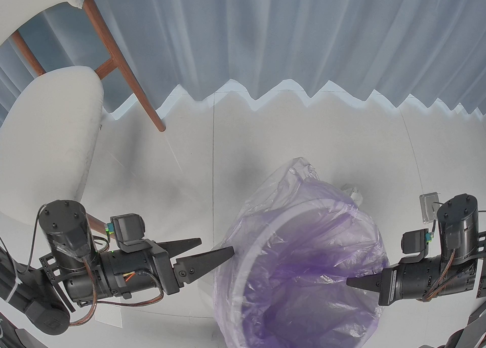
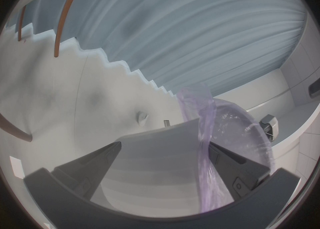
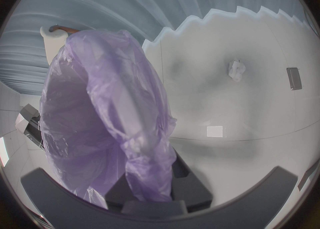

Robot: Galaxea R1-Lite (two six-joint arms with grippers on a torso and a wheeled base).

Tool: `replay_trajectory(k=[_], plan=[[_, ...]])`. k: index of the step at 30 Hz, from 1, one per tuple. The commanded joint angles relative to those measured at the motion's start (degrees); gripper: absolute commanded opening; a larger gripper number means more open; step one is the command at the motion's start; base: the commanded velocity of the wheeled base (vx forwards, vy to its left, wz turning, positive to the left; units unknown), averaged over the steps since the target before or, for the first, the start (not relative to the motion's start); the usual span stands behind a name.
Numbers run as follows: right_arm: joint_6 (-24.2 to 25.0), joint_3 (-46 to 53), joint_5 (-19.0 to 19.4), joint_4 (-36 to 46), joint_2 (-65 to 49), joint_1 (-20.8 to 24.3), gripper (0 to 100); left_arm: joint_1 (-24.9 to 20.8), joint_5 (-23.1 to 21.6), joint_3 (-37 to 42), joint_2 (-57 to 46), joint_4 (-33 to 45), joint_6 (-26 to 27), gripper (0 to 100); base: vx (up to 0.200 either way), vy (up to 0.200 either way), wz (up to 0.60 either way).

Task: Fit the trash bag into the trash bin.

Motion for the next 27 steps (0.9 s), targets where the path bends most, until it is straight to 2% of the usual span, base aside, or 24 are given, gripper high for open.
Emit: replay_trajectory(k=[1,11,23,27], plan=[[-0.02,-0.35,-0.16,-0.54,0.65,0.82,0,0.04,1.5,-1.22,4.88,-0.19,0.49,100,0.0,0.0,0.0],[0.07,-2.55,0.19,-0.54,-0.14,0.91,0,1.54,5.9,-0.78,8.48,-0.45,0.49,100,0.0,0.0,0.0],[0.25,-2.81,0.1,-1.06,-0.23,0.21,0,3.73,5.9,2.29,7.34,-0.54,0.32,100,0.0,0.0,0.0],[0.42,-4.04,0.01,-1.06,-0.85,-0.58,0,3.73,5.55,7.57,7.08,-0.63,0.41,100,0.0,0.0,0.0]])
